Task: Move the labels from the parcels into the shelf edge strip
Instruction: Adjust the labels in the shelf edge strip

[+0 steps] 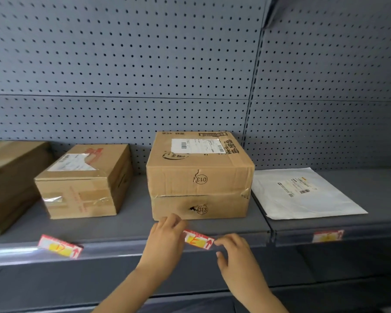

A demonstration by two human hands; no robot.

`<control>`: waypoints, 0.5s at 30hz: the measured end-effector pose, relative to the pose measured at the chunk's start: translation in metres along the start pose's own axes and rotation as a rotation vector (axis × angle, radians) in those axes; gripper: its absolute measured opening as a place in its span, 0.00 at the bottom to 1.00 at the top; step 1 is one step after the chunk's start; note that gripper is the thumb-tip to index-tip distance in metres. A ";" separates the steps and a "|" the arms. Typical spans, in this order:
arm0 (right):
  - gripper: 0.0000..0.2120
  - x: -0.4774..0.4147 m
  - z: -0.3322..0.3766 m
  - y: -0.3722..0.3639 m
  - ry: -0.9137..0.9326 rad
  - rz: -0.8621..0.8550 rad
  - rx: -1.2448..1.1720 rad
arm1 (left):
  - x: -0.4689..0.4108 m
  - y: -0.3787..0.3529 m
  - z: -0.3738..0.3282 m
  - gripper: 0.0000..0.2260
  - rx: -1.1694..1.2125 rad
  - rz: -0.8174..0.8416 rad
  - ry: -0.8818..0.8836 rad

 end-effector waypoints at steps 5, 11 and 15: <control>0.10 -0.009 0.001 0.001 0.012 0.008 0.015 | -0.005 0.000 -0.002 0.05 0.082 0.018 -0.019; 0.11 -0.015 0.002 0.003 0.013 0.008 0.020 | -0.006 -0.003 0.004 0.04 0.233 0.020 0.048; 0.10 -0.017 0.000 0.004 0.041 0.004 0.024 | -0.005 -0.005 0.005 0.04 0.290 0.002 0.061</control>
Point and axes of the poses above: each hand's wrist, its own x-axis away from the middle knuckle, its own y-axis out of the back of the hand, z = x × y, the point moved 3 cm from there along -x, towards the middle knuckle, and after that the axes turned 7 degrees about y, right-handed, at the moved point
